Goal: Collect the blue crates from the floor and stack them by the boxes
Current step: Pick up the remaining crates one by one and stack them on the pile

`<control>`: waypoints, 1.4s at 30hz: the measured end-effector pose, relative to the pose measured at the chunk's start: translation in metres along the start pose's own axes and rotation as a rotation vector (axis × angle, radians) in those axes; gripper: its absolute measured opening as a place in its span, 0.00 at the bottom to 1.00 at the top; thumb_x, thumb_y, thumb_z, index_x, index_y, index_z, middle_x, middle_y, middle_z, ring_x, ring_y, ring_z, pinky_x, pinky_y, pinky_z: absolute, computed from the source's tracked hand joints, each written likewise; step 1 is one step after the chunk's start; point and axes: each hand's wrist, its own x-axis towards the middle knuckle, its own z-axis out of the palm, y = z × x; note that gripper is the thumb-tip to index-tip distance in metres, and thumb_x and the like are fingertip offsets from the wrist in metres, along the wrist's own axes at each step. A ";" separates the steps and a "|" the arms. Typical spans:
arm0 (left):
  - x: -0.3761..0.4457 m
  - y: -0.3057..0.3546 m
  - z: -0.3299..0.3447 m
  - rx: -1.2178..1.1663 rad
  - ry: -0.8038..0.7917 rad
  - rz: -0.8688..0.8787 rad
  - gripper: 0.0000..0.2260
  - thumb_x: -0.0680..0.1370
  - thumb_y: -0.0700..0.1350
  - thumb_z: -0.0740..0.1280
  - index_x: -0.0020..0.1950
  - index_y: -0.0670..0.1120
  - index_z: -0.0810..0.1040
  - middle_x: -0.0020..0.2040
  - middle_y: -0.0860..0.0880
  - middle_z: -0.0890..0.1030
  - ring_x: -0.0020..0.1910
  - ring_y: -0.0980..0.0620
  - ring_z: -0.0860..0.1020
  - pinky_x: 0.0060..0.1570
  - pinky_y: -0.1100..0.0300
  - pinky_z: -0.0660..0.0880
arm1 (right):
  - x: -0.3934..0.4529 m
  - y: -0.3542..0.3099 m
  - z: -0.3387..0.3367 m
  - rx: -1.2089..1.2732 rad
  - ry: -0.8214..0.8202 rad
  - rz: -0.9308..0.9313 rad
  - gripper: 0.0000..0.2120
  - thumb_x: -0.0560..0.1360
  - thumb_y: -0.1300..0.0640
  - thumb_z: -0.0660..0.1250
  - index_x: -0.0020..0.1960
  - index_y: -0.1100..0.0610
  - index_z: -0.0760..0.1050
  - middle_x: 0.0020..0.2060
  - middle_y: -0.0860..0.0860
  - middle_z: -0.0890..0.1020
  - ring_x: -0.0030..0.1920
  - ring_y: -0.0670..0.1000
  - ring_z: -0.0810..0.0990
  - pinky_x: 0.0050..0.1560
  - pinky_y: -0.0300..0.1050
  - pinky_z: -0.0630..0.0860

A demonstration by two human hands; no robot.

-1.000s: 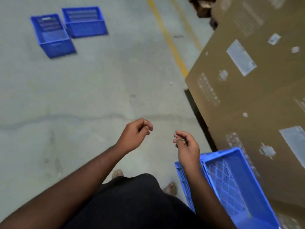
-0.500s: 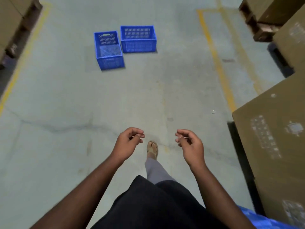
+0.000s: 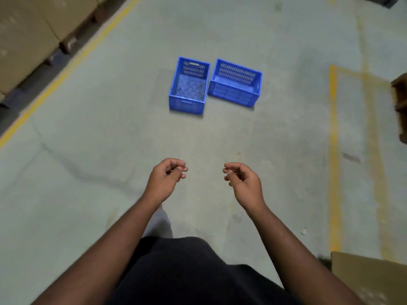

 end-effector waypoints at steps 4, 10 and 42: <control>0.104 0.039 -0.025 0.011 0.038 0.005 0.08 0.81 0.34 0.63 0.53 0.42 0.81 0.50 0.42 0.86 0.43 0.49 0.83 0.49 0.55 0.77 | 0.112 -0.041 0.039 0.034 -0.011 -0.020 0.10 0.79 0.59 0.67 0.51 0.45 0.82 0.47 0.48 0.87 0.45 0.50 0.86 0.55 0.58 0.80; 0.256 0.114 -0.079 0.136 -0.008 0.026 0.06 0.80 0.35 0.67 0.53 0.42 0.82 0.49 0.43 0.86 0.43 0.48 0.84 0.43 0.68 0.76 | 0.254 -0.106 0.091 0.104 0.032 0.045 0.11 0.79 0.63 0.68 0.51 0.49 0.83 0.46 0.50 0.87 0.46 0.55 0.86 0.52 0.57 0.80; 1.074 0.427 0.015 0.441 -0.425 -0.061 0.04 0.79 0.40 0.68 0.50 0.46 0.83 0.49 0.42 0.86 0.44 0.49 0.84 0.46 0.60 0.78 | 0.976 -0.302 0.192 0.230 0.216 0.351 0.10 0.72 0.51 0.72 0.53 0.47 0.82 0.40 0.44 0.85 0.39 0.43 0.82 0.53 0.49 0.79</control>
